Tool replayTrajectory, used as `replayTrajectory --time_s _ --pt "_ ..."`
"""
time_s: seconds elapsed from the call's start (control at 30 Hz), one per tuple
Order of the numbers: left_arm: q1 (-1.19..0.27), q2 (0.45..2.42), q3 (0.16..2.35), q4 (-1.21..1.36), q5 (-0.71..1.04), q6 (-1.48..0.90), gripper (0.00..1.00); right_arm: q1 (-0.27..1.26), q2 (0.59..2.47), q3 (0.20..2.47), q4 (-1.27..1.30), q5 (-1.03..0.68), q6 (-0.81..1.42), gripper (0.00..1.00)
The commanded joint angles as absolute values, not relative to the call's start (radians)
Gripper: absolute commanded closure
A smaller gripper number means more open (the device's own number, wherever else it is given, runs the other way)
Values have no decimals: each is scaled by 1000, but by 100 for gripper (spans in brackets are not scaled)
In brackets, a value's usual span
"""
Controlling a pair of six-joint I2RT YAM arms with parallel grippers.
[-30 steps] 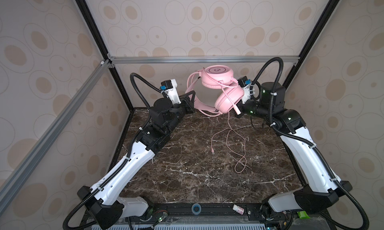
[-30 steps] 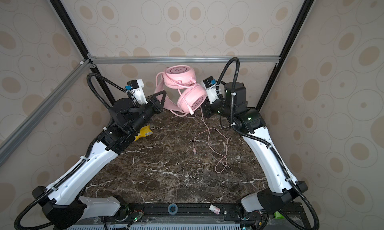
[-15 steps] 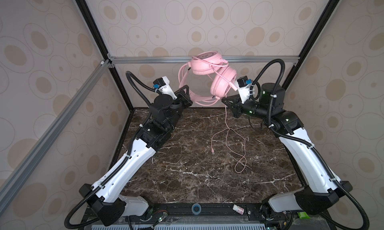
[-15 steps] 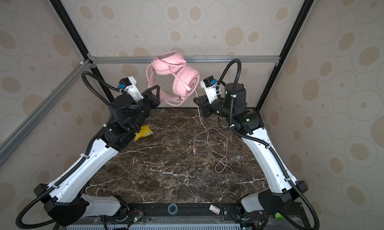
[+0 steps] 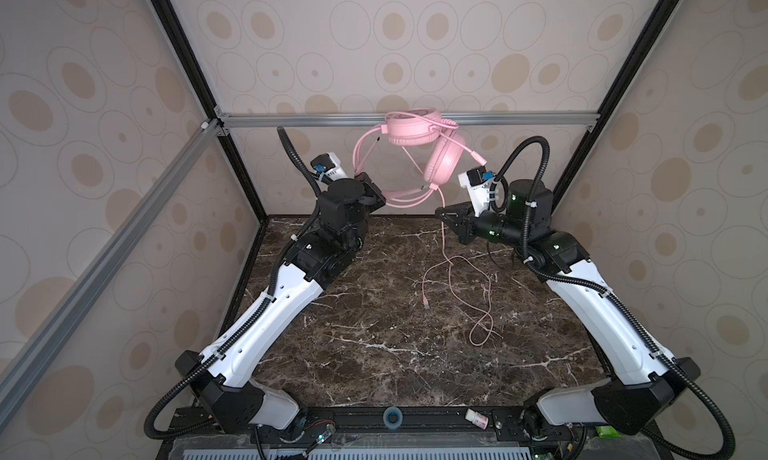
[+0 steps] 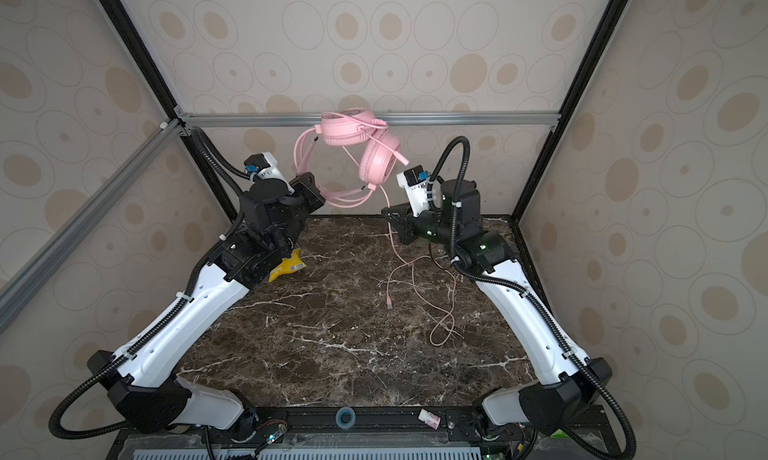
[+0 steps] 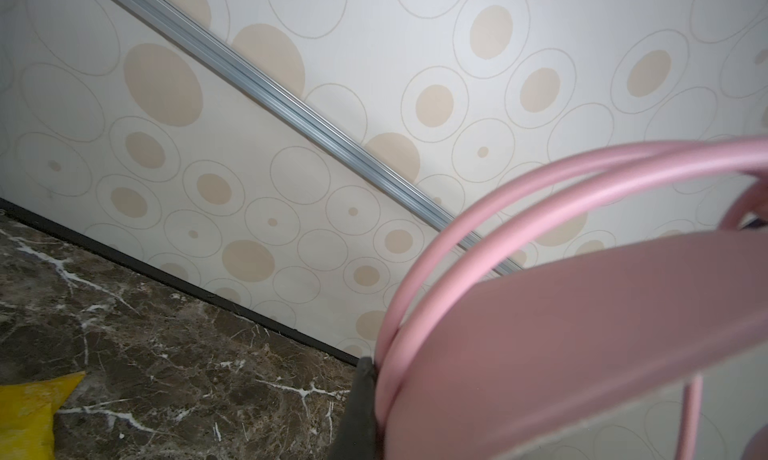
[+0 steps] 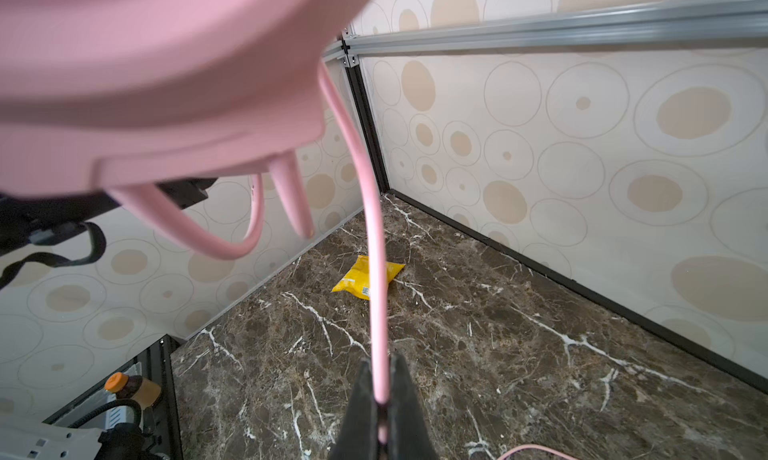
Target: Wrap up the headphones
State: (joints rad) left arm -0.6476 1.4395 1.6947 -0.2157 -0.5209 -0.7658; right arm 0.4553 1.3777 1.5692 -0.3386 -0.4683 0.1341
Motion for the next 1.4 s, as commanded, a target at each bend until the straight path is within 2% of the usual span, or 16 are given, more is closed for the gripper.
replayTrajectory --time_s 0.0,0.23,0.5,1.03,1.37 --pt "-651 1441 1816 -205 -640 -739 100 460 1342 1541 -272 -494 204 100" --pt "-651 1563 2018 -397 -772 -627 100 477 1349 1530 -321 -478 219 100" --pt "-669 1607 2060 -459 -876 -556 100 490 1344 1445 -266 -489 319 100" --pt "-730 1658 2024 -264 -1143 -138 100 491 1398 1362 32 -666 558 100" --pt "-729 1696 2026 -262 -1106 -92 100 491 1447 1362 109 -750 672 100"
